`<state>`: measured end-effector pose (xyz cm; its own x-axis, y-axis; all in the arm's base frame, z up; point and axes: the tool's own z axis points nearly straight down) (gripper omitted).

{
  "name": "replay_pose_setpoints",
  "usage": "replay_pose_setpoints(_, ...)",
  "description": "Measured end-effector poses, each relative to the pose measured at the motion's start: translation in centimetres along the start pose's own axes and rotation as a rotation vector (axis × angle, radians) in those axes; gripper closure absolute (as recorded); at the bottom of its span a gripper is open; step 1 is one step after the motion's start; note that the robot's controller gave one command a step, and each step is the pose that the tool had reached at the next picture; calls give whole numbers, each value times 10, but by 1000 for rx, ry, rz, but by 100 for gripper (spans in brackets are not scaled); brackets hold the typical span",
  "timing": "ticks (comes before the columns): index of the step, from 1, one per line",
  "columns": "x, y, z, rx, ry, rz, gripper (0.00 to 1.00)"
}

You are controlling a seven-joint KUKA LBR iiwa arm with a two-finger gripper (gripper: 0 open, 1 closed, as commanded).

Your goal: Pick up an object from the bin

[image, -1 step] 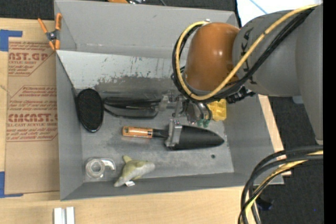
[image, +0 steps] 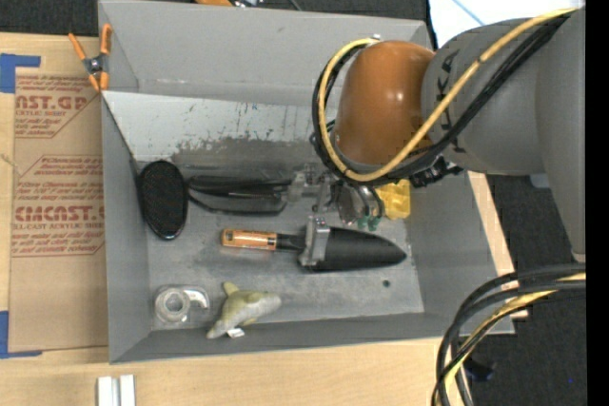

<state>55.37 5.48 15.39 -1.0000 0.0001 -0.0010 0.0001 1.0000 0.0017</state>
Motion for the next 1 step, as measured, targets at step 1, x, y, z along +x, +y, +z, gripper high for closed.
replay_pose_setpoints(1, 11, -32, 79, 0, 0, -93, 0)
